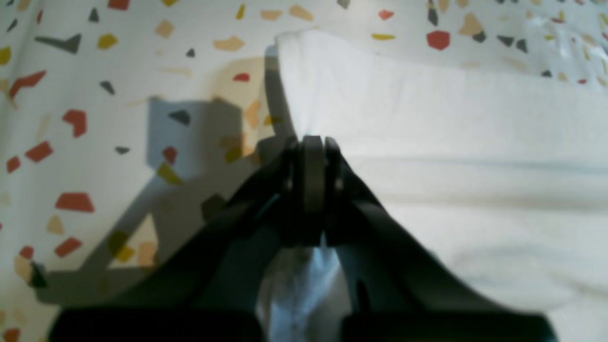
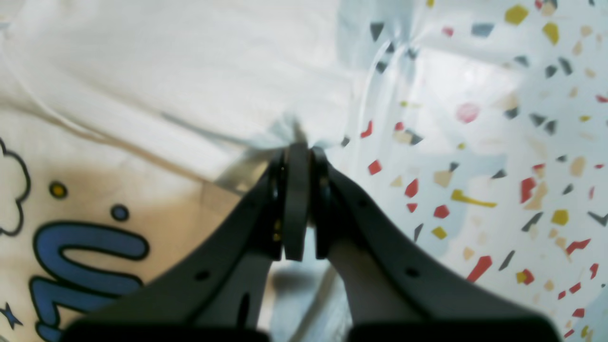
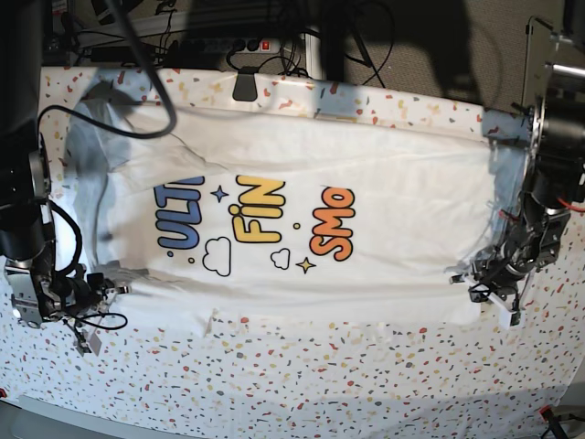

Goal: Fold the T-shirt properly
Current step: 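Lift the side edges and fold them inward toward the shirt's center, then pull the folded hem edge toward the collar with both grippers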

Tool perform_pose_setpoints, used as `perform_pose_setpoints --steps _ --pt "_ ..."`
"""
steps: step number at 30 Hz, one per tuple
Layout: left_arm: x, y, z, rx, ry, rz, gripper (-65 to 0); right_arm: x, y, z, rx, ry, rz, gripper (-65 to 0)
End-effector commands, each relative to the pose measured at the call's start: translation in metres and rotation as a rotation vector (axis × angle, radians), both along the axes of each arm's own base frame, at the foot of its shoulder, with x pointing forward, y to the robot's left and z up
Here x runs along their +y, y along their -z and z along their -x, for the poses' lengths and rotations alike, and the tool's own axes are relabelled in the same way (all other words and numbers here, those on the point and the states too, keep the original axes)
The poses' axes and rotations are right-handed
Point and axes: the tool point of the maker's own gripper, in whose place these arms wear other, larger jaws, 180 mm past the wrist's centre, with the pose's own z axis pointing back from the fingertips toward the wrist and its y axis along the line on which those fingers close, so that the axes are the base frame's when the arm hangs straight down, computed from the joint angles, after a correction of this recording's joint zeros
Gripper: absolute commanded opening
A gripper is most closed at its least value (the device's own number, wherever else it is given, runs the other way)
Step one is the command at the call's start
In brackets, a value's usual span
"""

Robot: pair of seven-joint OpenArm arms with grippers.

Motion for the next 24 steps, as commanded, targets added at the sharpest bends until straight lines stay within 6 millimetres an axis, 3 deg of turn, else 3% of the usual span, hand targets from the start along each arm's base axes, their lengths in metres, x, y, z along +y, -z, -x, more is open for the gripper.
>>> perform_pose_setpoints --steps 1,5,10,17,20,24 --pt "0.009 -0.021 -0.012 -0.063 -0.008 0.005 -65.0 -0.008 -0.023 -0.014 -0.060 0.017 -0.007 -65.0" --pt "0.010 -0.018 0.002 -0.073 0.023 0.007 -65.0 -0.016 -0.014 -0.002 -0.057 0.056 -0.058 -65.0" --pt "-0.014 -0.037 0.012 -0.134 0.105 0.012 -65.0 -0.016 -0.013 0.006 -0.071 0.048 -0.138 -65.0" --pt "0.009 -0.067 0.028 -0.204 0.045 -0.127 -65.0 -0.025 -0.025 0.007 -0.122 0.114 -0.246 -65.0" --pt "0.019 -0.067 0.036 -0.185 0.054 -0.156 -65.0 -0.031 -0.024 0.011 -0.132 0.141 -0.265 -65.0" --pt "0.028 -0.062 0.044 -0.163 0.034 -0.142 -65.0 -0.024 -0.012 0.019 -0.126 0.114 -0.260 -65.0"
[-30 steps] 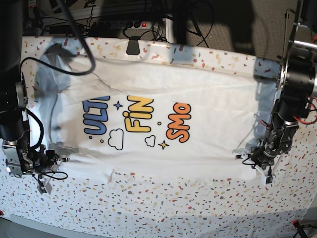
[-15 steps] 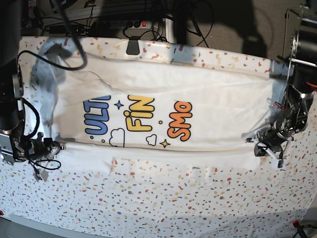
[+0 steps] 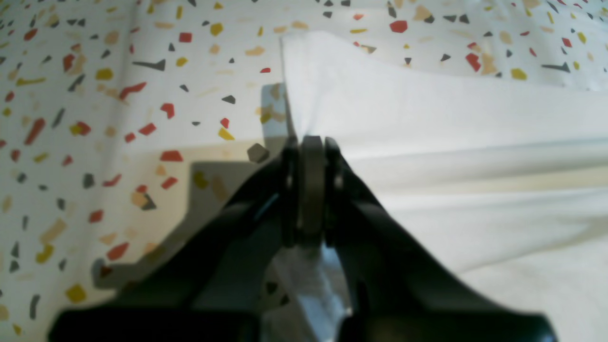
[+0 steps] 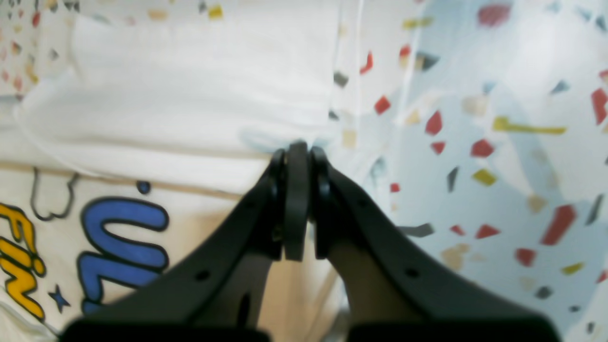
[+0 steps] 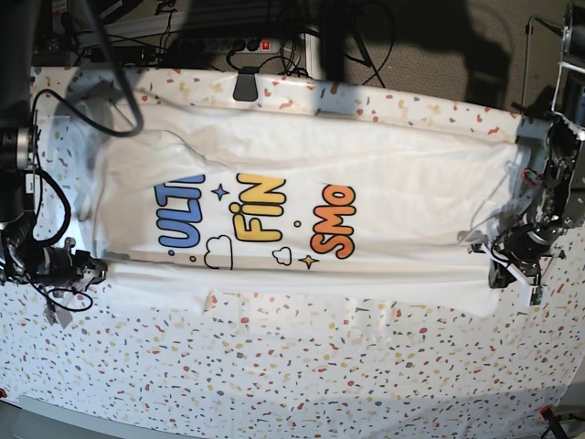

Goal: Fold the T-shirt properly
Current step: 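Pull the folded hem edge toward the collar with both grippers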

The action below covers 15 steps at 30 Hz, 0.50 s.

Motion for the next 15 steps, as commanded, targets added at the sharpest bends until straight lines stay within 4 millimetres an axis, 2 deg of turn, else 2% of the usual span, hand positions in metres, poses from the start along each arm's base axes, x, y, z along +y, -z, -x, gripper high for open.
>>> perform_pose_setpoints --steps 1,5,9,15 --pt "0.016 -0.023 -0.011 -0.063 -0.032 -0.009 -65.0 -0.005 -0.022 -0.014 -0.074 -0.004 0.007 -65.0" --pt "0.017 -0.023 -0.005 -0.066 -0.036 0.025 -65.0 0.022 -0.017 -0.007 -0.113 -0.098 0.010 -65.0" --pt "0.017 -0.023 0.001 -0.074 -0.036 0.036 -65.0 0.051 -0.027 0.000 -0.205 -0.179 -0.023 -65.0" --pt "0.022 -0.026 0.005 -0.086 -0.054 0.048 -65.0 0.054 -0.058 0.015 -0.312 -0.175 -0.009 -65.0"
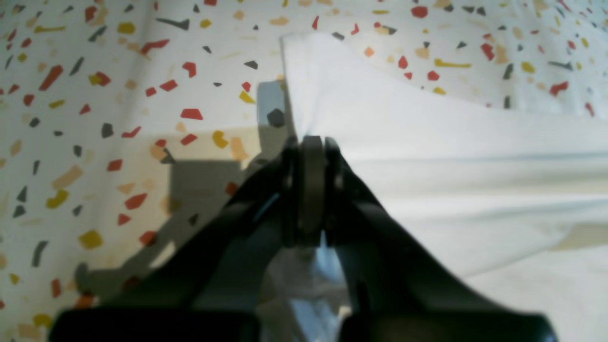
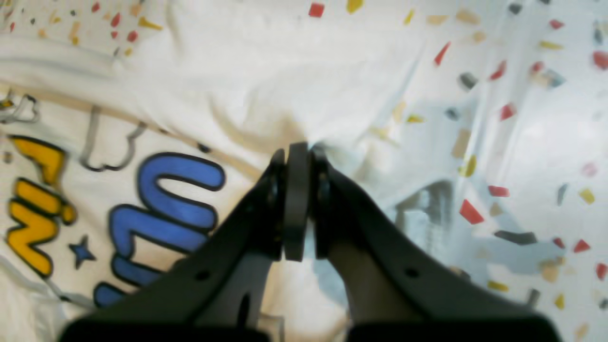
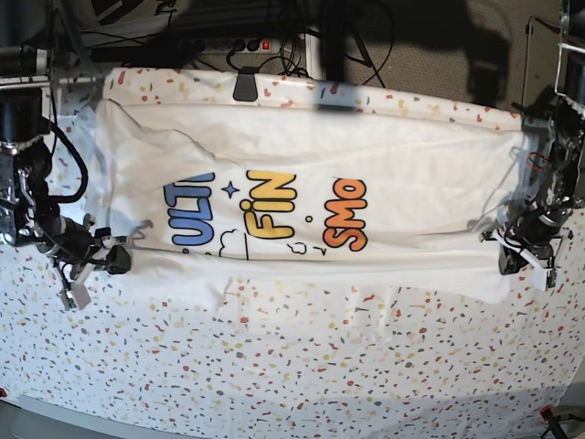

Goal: Fold the T-shirt properly
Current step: 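Pull the folded hem edge toward the collar with both grippers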

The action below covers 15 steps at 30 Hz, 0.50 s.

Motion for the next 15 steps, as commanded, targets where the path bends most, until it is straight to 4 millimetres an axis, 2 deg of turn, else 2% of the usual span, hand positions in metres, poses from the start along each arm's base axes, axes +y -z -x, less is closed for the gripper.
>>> perform_pose_setpoints --steps 1,8,15 --pt "0.009 -0.026 -0.014 -0.075 -0.010 -0.009 -65.0 -0.009 -0.028 -0.008 -0.075 0.010 -0.005 -65.0" --pt "-0.004 -0.026 -0.012 -0.065 0.047 0.036 -65.0 -0.025 -0.051 0.026 -0.140 0.046 0.026 -65.0" --pt "-0.005 -0.019 -0.006 -0.029 0.055 0.031 -65.0 -0.038 -0.053 0.059 -0.151 0.072 0.058 -65.0"
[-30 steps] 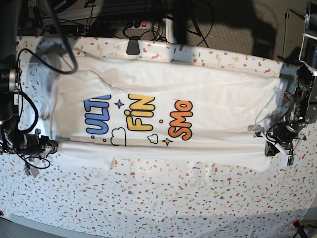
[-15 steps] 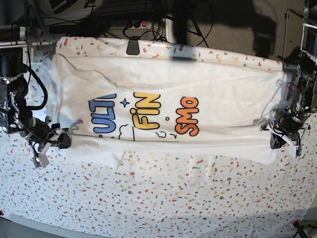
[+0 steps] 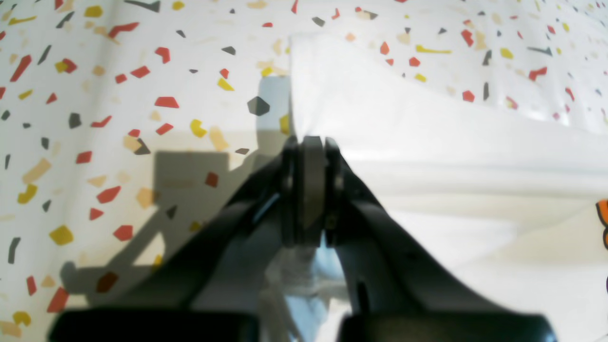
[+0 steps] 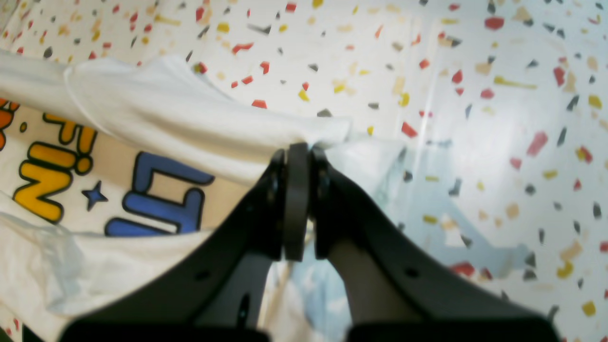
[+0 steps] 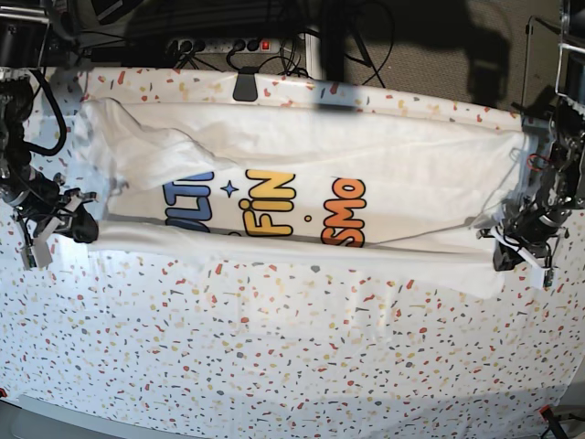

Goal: Fold the T-shirt properly
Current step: 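Pull the folded hem edge toward the collar with both grippers, then release the shirt and reposition both grippers at the folded band's ends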

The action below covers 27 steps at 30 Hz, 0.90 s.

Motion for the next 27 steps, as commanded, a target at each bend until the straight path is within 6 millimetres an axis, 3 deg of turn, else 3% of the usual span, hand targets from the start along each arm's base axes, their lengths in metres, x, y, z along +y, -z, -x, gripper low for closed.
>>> perform_pose_setpoints --steps 1,8,17,27 --pt "0.005 -0.023 -0.009 -0.068 0.004 -0.007 -65.0 -0.008 -0.022 -0.005 -0.062 0.002 0.017 -65.0" --pt "-0.011 -0.027 0.010 -0.080 0.083 -0.067 -65.0 -0.012 -0.014 0.027 -0.056 0.037 0.012 -65.0" --pt "0.023 -0.014 0.030 -0.014 0.008 -0.099 -65.0 -0.010 0.012 0.062 -0.003 0.052 0.068 -65.0" --pt "0.029 0.012 0.053 0.067 0.060 -0.235 -65.0 -0.004 0.032 0.071 0.024 0.068 0.107 -65.0"
